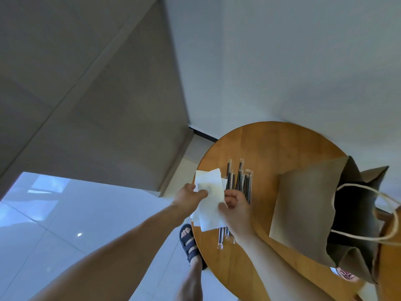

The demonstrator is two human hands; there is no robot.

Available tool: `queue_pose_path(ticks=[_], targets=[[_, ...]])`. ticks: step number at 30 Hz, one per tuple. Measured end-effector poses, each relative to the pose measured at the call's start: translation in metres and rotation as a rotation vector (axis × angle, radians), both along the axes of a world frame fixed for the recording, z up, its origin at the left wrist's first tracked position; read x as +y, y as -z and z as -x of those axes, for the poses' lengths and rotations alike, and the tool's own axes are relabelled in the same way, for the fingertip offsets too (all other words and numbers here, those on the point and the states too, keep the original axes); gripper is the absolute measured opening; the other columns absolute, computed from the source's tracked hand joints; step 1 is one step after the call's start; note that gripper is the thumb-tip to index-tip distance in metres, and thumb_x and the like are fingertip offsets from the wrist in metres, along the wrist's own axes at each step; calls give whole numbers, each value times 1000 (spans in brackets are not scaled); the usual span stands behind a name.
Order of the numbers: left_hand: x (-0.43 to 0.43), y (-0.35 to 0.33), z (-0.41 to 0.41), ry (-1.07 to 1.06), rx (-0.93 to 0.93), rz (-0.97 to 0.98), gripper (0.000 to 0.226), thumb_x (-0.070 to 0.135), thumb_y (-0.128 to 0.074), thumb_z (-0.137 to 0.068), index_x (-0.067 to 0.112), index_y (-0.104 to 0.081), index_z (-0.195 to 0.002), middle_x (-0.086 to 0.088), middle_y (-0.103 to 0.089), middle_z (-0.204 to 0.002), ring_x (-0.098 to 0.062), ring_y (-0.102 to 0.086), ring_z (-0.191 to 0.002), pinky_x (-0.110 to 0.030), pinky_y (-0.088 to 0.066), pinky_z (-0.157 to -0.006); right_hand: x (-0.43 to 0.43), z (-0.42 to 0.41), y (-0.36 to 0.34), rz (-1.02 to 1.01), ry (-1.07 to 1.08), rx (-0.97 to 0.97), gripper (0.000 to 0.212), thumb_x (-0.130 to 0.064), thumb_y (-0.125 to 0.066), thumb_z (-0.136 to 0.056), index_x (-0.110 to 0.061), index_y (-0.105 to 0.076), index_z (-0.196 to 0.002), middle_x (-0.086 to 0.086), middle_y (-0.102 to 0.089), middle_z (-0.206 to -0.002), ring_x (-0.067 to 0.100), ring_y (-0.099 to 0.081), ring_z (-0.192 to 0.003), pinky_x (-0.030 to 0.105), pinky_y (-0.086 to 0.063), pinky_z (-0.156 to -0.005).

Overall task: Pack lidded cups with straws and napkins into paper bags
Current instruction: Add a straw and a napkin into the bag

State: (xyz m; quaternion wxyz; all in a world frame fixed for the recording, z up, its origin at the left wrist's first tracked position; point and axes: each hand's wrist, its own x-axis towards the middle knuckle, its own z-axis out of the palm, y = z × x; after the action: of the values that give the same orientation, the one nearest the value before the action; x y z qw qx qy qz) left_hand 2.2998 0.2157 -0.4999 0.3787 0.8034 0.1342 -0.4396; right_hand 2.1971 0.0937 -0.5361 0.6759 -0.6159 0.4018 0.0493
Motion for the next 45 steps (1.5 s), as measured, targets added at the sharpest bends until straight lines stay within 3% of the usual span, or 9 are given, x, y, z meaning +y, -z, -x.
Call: queue_pose_path(ticks=[6,11,17,23,26,32,37,42,45], targets=[[-24,1,4,-251,97,178,24,16,-67,-90,6,-64,-113,-11,-70,-109,-27,-67,-95,-42,-58,-87,-21,13,2,-3,84,-59,17,-13,-69,-90,-22,-62,-102,-3,-71,-87,16,-69,-82,32,-58,-66],[-35,0,4,-210,35,149,25,23,-66,-92,11,-64,-114,-7,-68,-108,-26,-65,-97,-38,-56,-85,-51,29,36,520,-13,318,10,-27,-61,-94,-23,-59,-103,-6,-66,-94,18,-63,-82,37,-53,-75],[-39,1,6,-199,13,149,25,23,-64,-94,10,-63,-116,-9,-68,-111,-28,-65,-100,-45,-55,-93,-59,30,63,603,-252,528,22,-27,-66,-91,-19,-62,-112,1,-71,-99,22,-69,-86,31,-56,-76],[-42,-1,7,-171,-3,139,23,26,-63,-95,14,-60,-115,-4,-66,-107,-22,-64,-93,-35,-56,-79,-58,24,61,548,-255,571,32,-27,-72,-85,-21,-62,-115,-16,-52,-70,2,-54,-56,18,-35,-44],[-43,-5,7,-151,-11,155,15,25,-62,-95,17,-60,-108,3,-66,-97,-15,-64,-85,-23,-49,-61,-61,24,58,518,-239,507,19,-24,-71,-87,-21,-62,-103,-9,-62,-72,-1,-52,-55,18,-36,-45],[-43,-19,8,-134,-9,160,12,24,-62,-95,18,-61,-105,4,-67,-95,-14,-64,-83,-22,-49,-59,-62,29,41,449,-217,365,9,-17,-69,-91,-14,-64,-97,-6,-61,-84,7,-54,-70,21,-42,-65],[-43,-34,8,-110,-29,148,15,26,-62,-94,18,-62,-107,3,-66,-94,-14,-64,-83,-25,-49,-64,-62,30,24,411,-201,364,13,-22,-67,-91,-24,-56,-85,-12,-59,-74,3,-56,-66,16,-39,-53],[-45,-44,9,-110,-54,143,19,25,-63,-93,15,-65,-109,-5,-70,-105,-22,-67,-90,-34,-54,-78,-62,25,9,336,-203,291,18,-28,-75,-85,-21,-59,-92,-7,-64,-85,12,-62,-84,31,-53,-80],[-45,-47,9,-109,-57,148,21,25,-62,-93,14,-66,-111,-6,-70,-107,-24,-67,-94,-37,-55,-84,-62,26,2,298,-190,263,28,-28,-79,-82,-20,-59,-99,-9,-64,-89,5,-60,-83,25,-51,-77]])
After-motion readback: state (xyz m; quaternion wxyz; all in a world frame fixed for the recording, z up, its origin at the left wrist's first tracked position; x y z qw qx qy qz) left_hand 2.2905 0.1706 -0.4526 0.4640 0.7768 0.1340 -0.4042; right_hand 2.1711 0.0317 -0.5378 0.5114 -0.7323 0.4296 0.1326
